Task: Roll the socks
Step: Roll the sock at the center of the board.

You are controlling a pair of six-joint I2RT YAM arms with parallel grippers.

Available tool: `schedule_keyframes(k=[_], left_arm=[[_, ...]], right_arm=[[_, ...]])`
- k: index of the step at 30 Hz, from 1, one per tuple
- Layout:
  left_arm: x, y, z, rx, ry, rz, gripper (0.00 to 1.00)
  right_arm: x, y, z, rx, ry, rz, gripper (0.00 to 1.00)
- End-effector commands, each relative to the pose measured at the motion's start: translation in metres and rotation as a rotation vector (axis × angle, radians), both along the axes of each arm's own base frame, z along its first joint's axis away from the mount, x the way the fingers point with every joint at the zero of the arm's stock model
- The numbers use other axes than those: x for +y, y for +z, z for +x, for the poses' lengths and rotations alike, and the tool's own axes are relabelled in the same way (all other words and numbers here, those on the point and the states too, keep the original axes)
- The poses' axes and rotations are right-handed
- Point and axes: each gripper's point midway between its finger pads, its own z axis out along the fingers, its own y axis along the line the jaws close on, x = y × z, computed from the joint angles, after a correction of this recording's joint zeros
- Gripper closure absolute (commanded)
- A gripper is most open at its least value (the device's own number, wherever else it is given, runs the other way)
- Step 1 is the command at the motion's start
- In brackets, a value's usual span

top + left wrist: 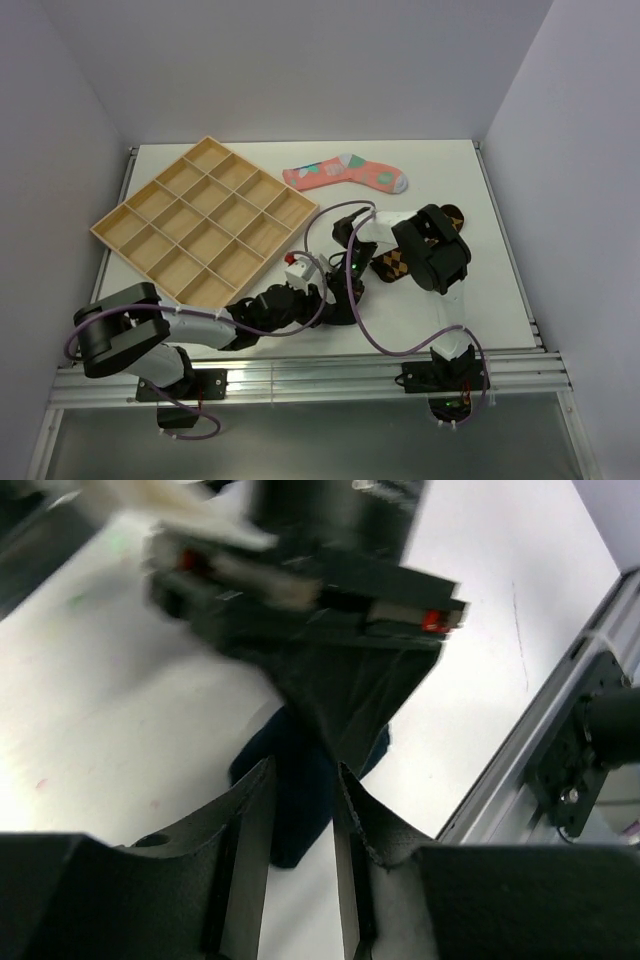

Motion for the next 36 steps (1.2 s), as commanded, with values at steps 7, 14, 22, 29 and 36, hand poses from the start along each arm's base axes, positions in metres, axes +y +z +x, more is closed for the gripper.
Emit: schedule_keyframes(k=[7,14,22,29,36], left_arm=[[-0.039,0.007,-0.009,-0.101,-0.225,0.017,0.66],[-0.031,-0.003,-0.011,-0.078,-0.232,0.014,0.66],[-0.027,-0.021,-0.005,-0.053,-0.225,0.058,0.67],[-0.025,-0.032,-0.008,-0.032,-0.239,0.08,0.67],[-0.027,-0.051,-0.009,0.046,-0.236,0.139,0.93]], right_arm=[[-0.016,-0.032,0.02,-0.097,0.024,-0.127,0.92],[-0.017,-0.035,0.025,-0.111,-0.001,-0.151,0.92],[-0.017,-0.037,0.028,-0.124,-0.018,-0.168,0.92],[-0.02,-0.038,0.028,-0.137,-0.022,-0.181,0.92],[-0.018,-0.037,0.035,-0.194,-0.048,-0.171,0.9]])
